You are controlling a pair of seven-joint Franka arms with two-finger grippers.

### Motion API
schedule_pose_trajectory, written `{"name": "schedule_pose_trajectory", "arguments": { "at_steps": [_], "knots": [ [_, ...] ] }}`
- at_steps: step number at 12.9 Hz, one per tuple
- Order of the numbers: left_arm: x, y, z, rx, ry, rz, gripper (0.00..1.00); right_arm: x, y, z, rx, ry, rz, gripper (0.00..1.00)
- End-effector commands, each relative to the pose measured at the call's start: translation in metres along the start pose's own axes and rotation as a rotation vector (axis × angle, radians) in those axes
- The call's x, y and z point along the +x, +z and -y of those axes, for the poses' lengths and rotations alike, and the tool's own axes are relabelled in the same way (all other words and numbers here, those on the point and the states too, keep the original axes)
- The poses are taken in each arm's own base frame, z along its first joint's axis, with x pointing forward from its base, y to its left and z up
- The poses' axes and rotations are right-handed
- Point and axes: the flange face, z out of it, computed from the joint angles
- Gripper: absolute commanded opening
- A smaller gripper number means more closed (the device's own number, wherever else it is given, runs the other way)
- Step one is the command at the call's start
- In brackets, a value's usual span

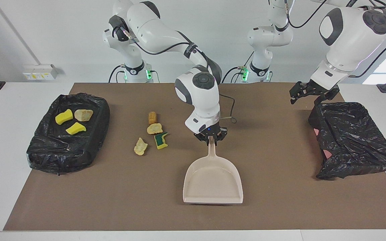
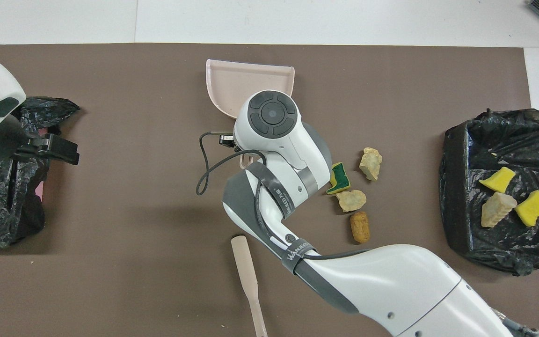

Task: Sweep and dump trash in bin
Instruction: 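Bring the empty dustpan back to the table center with the right gripper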

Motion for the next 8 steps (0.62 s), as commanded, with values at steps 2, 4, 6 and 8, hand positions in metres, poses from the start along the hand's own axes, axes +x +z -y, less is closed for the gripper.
{"name": "schedule_pose_trajectory", "arguments": {
  "at_steps": [2, 4, 6, 8],
  "knots": [
    [0.004, -0.004, -0.001, 0.013, 0.003, -0.007, 1.00, -0.011, 0.026, -0.001, 0.029, 0.017, -0.003, 0.23],
    [0.003, -0.003, -0.008, 0.014, 0.020, 0.005, 1.00, -0.022, 0.037, 0.002, 0.016, 0.009, 0.018, 0.26],
    [0.006, -0.004, -0.008, 0.014, 0.014, -0.018, 1.00, -0.024, 0.033, 0.001, 0.003, -0.001, 0.020, 0.63],
    [0.012, -0.007, -0.016, 0.010, 0.018, -0.067, 1.00, -0.025, -0.004, 0.000, -0.009, -0.016, 0.010, 1.00]
  ]
}}
